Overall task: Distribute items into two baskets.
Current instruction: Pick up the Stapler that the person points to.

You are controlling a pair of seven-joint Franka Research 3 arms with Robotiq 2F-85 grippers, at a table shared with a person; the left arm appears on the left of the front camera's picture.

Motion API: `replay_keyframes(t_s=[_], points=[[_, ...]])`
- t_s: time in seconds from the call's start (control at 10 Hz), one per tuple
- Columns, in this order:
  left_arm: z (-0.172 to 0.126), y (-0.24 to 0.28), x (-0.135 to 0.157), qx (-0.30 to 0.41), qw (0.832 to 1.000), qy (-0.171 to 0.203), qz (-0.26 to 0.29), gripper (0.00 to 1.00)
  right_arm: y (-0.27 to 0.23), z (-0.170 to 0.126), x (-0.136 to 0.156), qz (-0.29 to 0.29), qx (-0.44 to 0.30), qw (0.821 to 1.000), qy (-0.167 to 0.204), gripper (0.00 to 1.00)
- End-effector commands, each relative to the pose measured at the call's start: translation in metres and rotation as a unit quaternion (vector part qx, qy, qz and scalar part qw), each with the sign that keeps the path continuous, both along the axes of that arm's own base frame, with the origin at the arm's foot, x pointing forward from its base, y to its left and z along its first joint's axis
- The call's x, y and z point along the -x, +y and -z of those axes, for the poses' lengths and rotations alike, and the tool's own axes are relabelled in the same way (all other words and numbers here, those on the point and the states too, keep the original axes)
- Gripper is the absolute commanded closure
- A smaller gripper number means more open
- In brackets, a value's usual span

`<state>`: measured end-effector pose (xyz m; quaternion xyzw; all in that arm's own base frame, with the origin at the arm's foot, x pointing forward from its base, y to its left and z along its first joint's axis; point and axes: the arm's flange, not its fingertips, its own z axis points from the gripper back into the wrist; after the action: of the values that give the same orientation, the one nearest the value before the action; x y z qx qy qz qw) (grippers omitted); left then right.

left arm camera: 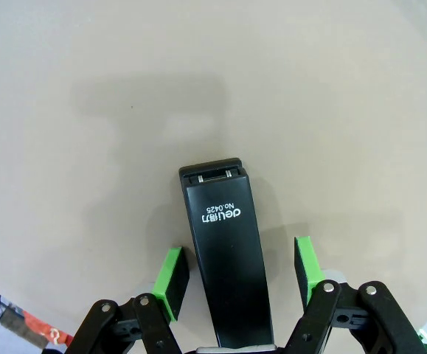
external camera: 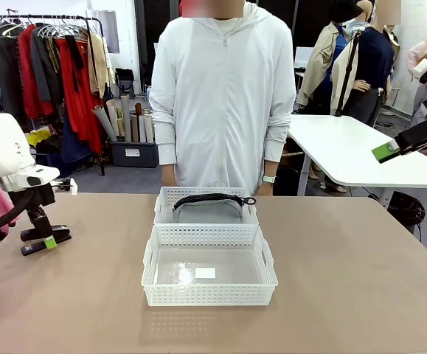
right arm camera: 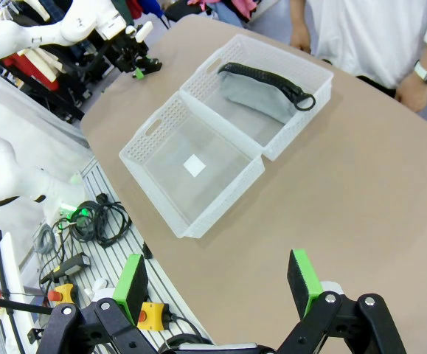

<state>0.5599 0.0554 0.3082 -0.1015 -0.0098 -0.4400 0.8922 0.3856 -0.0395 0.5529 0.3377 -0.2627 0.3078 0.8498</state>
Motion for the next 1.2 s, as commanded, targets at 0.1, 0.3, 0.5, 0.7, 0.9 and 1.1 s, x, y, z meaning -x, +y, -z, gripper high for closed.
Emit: replay_keyframes(t_s=[0.1, 0.3, 0.5, 0.7, 0.9, 1.1], points=[[0.0, 0.0, 0.0, 0.0, 1.0, 0.0, 0.0, 0.33, -0.0003, 0.0005, 0.0001, 0.002, 0.0, 1.0, -0.001, 0.0], [0.0, 0.0, 0.0, 0.0, 1.0, 0.0, 0.0, 0.33, -0.0003, 0.0005, 0.0001, 0.002, 0.0, 1.0, -0.001, 0.0], [0.0, 0.0, 0.0, 0.0, 1.0, 0.0, 0.0, 0.33, -0.0003, 0.0005, 0.0001, 0.002, 0.0, 1.0, -0.001, 0.0], [-0.0009, -0.0006, -0.0008, 0.0, 1.0, -0.001, -0.002, 0.33, -0.0003, 0.0005, 0.0001, 0.002, 0.0, 1.0, -0.001, 0.0], [-0.001, -0.0003, -0.0005, -0.004, 1.0, 0.002, 0.011, 0.46, -0.0003, 0.0005, 0.0001, 0.002, 0.0, 1.0, -0.001, 0.0], [-0.0011, -0.0006, -0.0004, -0.006, 1.0, 0.004, 0.014, 0.69, -0.0003, 0.0005, 0.0001, 0.002, 0.0, 1.0, -0.001, 0.0]])
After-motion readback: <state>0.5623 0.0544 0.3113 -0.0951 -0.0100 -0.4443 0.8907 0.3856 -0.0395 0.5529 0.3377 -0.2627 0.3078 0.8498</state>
